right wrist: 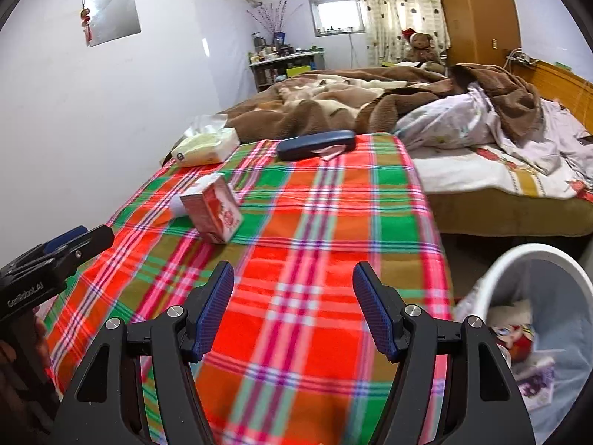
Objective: Collect trash
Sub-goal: 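Move both open tools back over the bed toward the remaining trash, then grasp the white foam net with the left tool while the right tool grasps the milk carton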
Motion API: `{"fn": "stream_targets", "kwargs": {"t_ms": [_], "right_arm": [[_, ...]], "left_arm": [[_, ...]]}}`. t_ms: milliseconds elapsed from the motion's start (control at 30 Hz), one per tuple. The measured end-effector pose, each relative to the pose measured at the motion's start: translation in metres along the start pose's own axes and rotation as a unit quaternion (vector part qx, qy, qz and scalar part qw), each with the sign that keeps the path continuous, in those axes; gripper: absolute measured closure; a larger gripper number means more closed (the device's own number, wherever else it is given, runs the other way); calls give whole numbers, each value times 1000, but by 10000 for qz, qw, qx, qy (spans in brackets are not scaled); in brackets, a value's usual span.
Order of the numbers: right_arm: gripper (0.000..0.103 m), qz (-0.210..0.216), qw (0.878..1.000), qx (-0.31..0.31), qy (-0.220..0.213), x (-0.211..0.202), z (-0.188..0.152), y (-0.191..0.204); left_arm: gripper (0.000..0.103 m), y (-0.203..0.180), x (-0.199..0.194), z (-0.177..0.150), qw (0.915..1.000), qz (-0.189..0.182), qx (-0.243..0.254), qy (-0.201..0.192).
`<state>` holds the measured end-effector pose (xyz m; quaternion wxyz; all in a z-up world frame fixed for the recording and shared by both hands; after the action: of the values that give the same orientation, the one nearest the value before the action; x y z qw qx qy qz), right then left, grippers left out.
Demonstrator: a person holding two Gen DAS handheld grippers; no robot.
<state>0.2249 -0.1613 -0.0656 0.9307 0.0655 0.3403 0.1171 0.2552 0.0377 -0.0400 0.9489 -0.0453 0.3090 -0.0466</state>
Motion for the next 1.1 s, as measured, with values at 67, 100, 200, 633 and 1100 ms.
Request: {"fn": "stream_targets", "kwargs": {"t_ms": [67, 100, 200, 633, 1100], "right_arm": [[35, 82, 10000, 2, 17, 8, 3, 9], [35, 122, 9999, 6, 17, 12, 3, 13], [35, 181, 9997, -68, 129, 28, 4, 29], [35, 131, 9983, -362, 433, 82, 8, 78], [39, -48, 9989, 74, 460, 108, 22, 56]], "left_arm": [[28, 13, 7, 3, 10000, 44, -72, 42], [28, 19, 9, 5, 9999, 76, -100, 49], [28, 31, 22, 8, 9999, 49, -60, 130], [28, 68, 83, 27, 9988, -234, 20, 425], [28, 40, 141, 50, 9900, -848, 897, 680]]}}
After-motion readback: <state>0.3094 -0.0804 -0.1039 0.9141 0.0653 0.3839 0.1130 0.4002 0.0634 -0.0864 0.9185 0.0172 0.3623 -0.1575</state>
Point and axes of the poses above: each gripper's, at about its wrist camera, not at the fingertips, and x roughly the way its jaws point, y to its left, z to its top, the point moved 10 cm from there along x, roughly the way its jaws point, and after that the axes turned 1 degree about -y, right-handed, at the moved point
